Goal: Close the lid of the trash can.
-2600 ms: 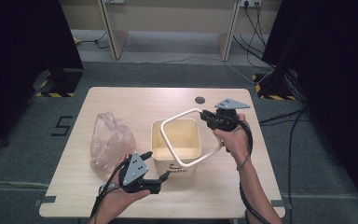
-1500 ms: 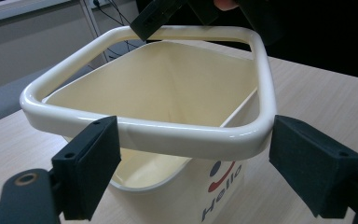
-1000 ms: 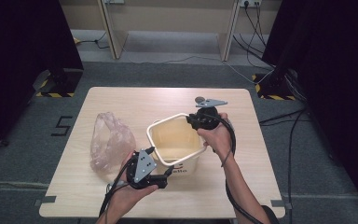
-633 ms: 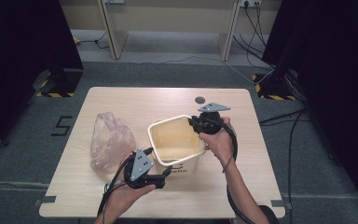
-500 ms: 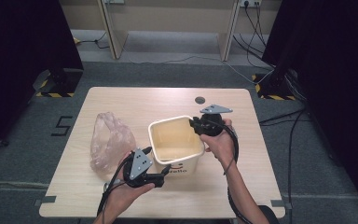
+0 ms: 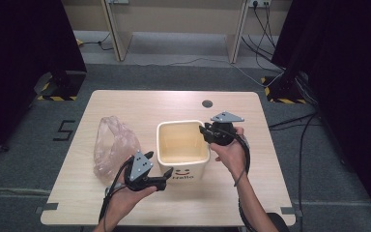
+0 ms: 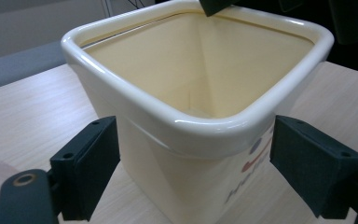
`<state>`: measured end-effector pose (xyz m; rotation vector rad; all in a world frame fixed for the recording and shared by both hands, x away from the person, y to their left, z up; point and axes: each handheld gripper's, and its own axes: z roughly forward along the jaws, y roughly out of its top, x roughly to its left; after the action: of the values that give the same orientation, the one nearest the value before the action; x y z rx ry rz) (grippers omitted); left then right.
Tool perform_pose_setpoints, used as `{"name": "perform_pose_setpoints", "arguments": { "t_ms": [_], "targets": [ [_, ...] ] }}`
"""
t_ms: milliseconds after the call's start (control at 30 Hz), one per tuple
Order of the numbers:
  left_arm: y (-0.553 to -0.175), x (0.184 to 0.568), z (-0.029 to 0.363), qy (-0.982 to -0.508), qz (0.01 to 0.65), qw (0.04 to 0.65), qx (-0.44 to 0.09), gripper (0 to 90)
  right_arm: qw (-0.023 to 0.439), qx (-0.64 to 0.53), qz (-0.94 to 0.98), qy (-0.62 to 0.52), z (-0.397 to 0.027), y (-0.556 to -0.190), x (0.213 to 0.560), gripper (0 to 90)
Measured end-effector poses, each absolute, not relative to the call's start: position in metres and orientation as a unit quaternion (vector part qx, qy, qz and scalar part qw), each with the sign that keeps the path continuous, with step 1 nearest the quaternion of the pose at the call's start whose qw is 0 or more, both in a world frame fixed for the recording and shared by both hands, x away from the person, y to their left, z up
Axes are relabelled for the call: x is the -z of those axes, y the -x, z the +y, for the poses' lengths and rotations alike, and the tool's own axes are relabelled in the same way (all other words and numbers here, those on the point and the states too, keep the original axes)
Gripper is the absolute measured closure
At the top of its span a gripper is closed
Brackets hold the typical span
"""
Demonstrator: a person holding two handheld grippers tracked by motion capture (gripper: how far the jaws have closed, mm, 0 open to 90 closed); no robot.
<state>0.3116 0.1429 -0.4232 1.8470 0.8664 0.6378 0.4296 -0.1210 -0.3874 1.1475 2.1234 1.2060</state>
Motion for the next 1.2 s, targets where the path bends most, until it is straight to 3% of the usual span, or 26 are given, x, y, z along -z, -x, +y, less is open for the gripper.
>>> {"name": "perform_pose_setpoints", "arguments": {
  "t_ms": [533, 667, 1200],
  "targets": [
    [-0.314, 0.418, 0.153, -0.742, 0.372, 0.497, -0.252, 16.1, 0.200, -0.454, 0.762, -0.416, -0.127, -0.428, 0.398, 72.1],
    [-0.316, 0.412, 0.155, -0.735, 0.376, 0.499, -0.262, 15.3, 0.196, -0.462, 0.758, -0.417, -0.127, -0.429, 0.400, 68.1],
    [-0.330, 0.418, 0.160, -0.714, 0.411, 0.515, -0.238, 15.6, 0.202, -0.471, 0.756, -0.408, -0.128, -0.427, 0.407, 66.8]
  ]
}}
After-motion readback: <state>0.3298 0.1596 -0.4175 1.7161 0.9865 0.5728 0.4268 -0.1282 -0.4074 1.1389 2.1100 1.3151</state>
